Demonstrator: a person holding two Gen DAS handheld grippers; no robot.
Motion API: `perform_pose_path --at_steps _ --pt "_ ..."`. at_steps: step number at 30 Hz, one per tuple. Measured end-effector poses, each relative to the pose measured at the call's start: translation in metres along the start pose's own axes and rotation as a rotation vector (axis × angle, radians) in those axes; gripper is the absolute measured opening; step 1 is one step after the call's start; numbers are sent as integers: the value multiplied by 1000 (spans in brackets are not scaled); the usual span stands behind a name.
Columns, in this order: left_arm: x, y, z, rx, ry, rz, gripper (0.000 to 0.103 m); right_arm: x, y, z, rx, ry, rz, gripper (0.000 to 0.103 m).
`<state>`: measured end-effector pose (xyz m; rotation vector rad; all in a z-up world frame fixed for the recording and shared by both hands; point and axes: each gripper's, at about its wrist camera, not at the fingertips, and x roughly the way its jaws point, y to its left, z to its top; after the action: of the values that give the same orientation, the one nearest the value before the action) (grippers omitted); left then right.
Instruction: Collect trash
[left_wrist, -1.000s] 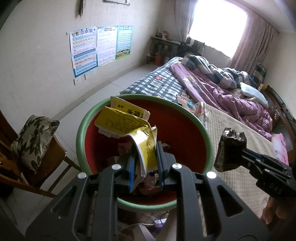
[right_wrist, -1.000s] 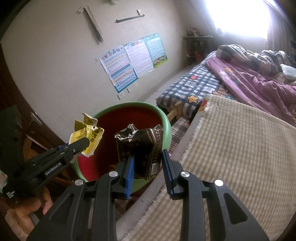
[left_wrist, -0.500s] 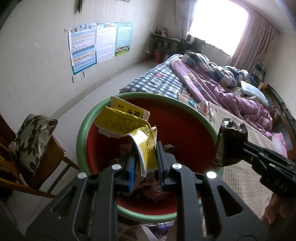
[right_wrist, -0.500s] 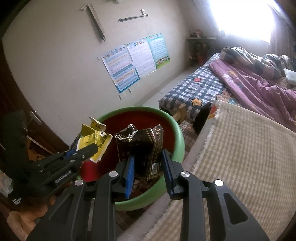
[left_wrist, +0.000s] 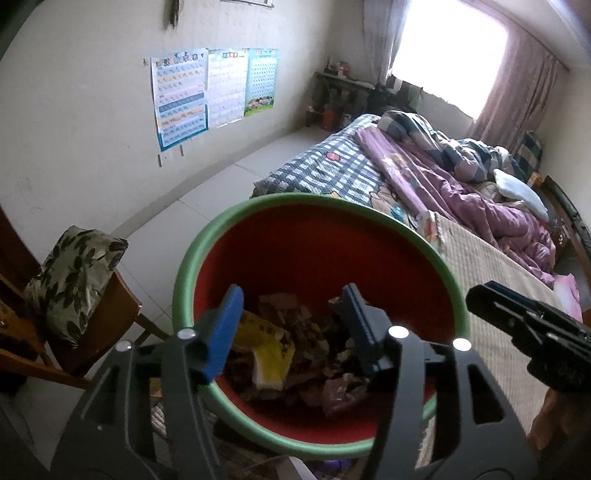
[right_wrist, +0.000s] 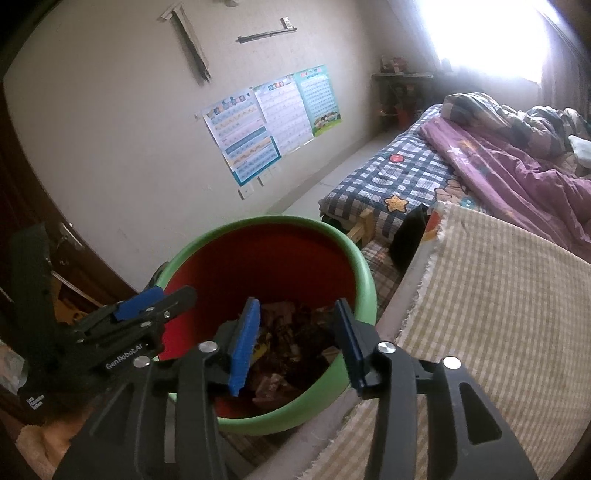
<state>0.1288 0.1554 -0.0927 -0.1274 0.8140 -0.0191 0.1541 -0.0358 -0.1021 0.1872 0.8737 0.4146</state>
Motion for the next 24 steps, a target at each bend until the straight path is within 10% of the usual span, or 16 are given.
perform_pose_path --at_steps 9,24 --pt "-28 -11 2 -13 -97 69 91 -21 -18 1 19 -48 14 78" --pt "-79 -38 -29 -69 -159 155 96 -63 -32 -26 -29 -25 79 86"
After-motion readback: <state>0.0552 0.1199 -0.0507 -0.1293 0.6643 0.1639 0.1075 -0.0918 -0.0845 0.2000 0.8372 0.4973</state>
